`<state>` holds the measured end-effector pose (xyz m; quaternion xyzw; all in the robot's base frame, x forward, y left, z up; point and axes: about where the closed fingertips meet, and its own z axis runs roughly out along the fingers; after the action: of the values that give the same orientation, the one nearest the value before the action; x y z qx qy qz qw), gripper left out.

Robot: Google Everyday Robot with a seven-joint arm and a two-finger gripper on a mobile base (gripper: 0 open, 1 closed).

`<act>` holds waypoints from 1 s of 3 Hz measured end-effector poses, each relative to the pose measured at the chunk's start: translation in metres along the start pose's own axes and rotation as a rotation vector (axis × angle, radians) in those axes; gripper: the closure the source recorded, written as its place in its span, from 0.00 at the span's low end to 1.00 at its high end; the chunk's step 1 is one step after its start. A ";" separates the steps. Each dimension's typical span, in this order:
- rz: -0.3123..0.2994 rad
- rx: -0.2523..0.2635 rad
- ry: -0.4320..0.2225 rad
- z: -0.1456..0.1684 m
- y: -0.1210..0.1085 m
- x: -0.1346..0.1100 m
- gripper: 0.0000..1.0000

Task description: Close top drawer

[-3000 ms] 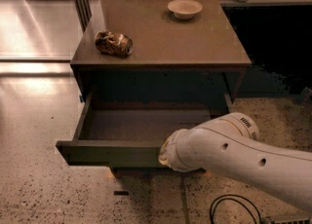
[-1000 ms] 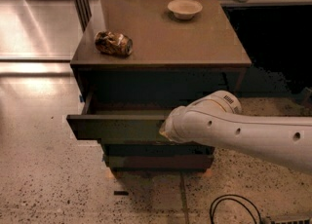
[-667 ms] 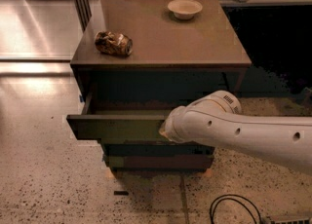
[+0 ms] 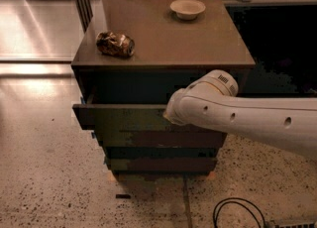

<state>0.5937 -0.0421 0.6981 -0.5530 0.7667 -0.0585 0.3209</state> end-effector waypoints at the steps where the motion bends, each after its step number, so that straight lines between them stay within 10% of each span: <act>1: 0.000 0.000 0.000 0.000 0.000 0.000 1.00; 3: -0.017 -0.014 0.012 0.020 0.002 0.002 1.00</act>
Offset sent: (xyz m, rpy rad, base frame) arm -0.0053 0.0062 -0.0173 0.0015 0.0317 0.0065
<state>0.6024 -0.0376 0.6804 -0.5611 0.7644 -0.0593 0.3120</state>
